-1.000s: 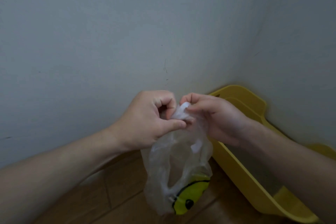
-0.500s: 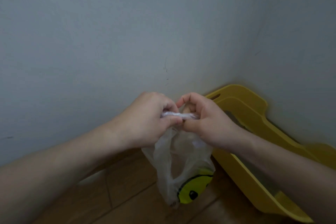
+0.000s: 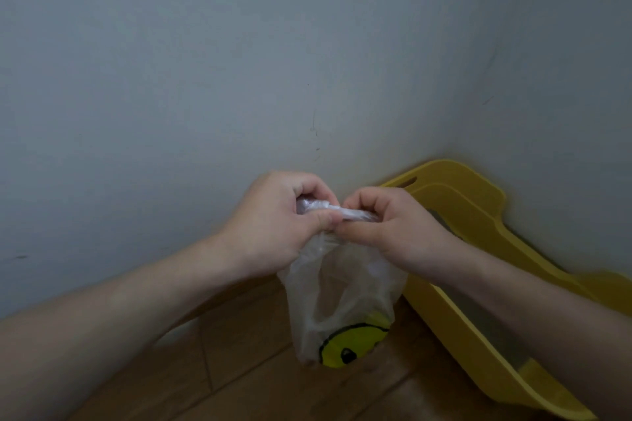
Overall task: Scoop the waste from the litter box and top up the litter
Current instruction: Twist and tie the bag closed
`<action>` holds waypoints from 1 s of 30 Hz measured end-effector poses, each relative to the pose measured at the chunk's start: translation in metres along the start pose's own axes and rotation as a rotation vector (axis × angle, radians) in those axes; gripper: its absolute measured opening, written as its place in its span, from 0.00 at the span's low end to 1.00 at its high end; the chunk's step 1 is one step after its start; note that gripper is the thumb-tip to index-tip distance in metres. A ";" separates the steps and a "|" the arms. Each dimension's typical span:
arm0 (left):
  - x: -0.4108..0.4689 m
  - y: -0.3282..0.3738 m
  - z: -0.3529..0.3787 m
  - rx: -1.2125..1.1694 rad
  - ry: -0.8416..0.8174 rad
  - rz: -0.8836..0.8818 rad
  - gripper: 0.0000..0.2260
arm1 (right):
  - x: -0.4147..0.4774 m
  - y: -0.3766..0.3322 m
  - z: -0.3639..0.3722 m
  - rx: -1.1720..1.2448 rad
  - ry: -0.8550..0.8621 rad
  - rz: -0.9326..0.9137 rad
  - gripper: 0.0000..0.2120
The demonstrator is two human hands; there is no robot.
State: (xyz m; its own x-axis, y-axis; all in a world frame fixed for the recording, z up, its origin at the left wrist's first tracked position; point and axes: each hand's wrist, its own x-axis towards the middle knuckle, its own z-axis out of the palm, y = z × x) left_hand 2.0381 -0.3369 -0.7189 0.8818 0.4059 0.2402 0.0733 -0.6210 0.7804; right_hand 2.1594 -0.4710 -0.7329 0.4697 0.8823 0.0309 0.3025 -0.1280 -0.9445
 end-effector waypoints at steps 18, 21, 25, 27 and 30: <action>-0.005 0.007 0.001 -0.504 -0.220 -0.332 0.04 | 0.002 0.001 0.001 0.018 0.408 -0.018 0.22; -0.004 0.005 0.003 -0.526 -0.154 -0.333 0.04 | -0.003 0.000 0.001 0.018 0.365 0.001 0.18; -0.003 0.004 0.004 -0.603 -0.077 -0.364 0.07 | -0.007 0.001 0.001 0.123 0.184 -0.048 0.07; -0.003 0.004 0.004 -0.644 -0.079 -0.385 0.06 | -0.009 0.001 0.004 0.203 0.100 -0.092 0.03; -0.003 0.004 0.005 -0.753 -0.109 -0.462 0.07 | -0.008 0.004 0.007 0.145 0.138 -0.123 0.07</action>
State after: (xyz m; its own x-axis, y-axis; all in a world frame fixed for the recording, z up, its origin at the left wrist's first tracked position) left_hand 2.0382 -0.3433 -0.7193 0.8821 0.4172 -0.2186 0.1406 0.2098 0.9676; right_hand 2.1509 -0.4756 -0.7393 0.5487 0.8155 0.1840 0.2466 0.0524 -0.9677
